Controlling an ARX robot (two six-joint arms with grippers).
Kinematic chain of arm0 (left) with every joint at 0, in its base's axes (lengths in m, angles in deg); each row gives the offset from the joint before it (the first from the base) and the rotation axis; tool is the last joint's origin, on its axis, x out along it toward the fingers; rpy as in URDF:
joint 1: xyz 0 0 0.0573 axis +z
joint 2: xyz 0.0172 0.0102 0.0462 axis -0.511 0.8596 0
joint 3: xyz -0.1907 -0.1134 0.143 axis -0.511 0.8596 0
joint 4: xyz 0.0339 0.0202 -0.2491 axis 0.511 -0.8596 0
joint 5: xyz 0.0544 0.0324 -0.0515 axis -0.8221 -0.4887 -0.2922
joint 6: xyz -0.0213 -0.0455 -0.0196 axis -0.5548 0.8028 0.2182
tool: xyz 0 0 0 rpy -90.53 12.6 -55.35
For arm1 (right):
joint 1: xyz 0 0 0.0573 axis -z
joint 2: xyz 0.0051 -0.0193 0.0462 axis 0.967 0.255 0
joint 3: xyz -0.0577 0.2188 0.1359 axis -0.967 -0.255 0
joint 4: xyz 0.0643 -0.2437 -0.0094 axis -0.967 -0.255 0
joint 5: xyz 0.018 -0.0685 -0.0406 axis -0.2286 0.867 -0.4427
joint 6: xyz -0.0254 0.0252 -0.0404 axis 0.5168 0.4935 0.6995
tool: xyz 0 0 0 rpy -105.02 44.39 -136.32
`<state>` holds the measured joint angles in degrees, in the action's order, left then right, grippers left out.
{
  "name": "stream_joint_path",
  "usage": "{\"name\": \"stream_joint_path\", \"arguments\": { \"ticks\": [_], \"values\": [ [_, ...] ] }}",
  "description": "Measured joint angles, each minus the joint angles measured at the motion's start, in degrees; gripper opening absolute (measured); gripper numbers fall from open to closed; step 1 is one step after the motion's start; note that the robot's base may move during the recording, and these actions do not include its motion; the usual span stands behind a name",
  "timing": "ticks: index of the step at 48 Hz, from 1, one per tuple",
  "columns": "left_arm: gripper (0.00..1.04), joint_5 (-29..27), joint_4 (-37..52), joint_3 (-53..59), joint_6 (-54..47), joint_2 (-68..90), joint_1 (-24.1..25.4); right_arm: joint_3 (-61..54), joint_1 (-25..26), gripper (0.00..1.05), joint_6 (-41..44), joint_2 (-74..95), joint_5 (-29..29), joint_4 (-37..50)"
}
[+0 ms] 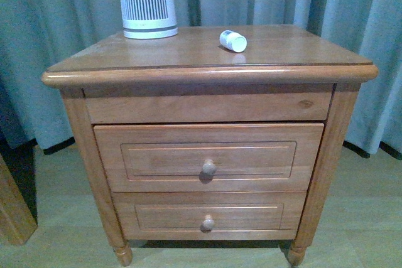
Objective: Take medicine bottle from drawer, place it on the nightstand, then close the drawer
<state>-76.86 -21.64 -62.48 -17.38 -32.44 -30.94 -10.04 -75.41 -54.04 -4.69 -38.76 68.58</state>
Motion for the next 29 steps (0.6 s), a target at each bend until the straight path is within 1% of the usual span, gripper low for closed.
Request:
{"name": "stream_joint_path", "arguments": {
  "ticks": [20,23,29],
  "values": [
    [0.98,0.02,0.00,0.00,0.00,0.00,0.00,-2.99,0.04,0.03,0.37,-8.57,0.00,-5.46],
    [0.98,0.02,0.00,0.00,0.00,0.00,0.00,-4.26,0.04,0.03,0.42,-9.90,-0.04,-4.79],
    [0.98,0.00,-0.02,0.00,0.00,0.00,0.00,-4.24,0.07,0.03,0.42,-11.96,0.02,-6.29]
  ]
}}
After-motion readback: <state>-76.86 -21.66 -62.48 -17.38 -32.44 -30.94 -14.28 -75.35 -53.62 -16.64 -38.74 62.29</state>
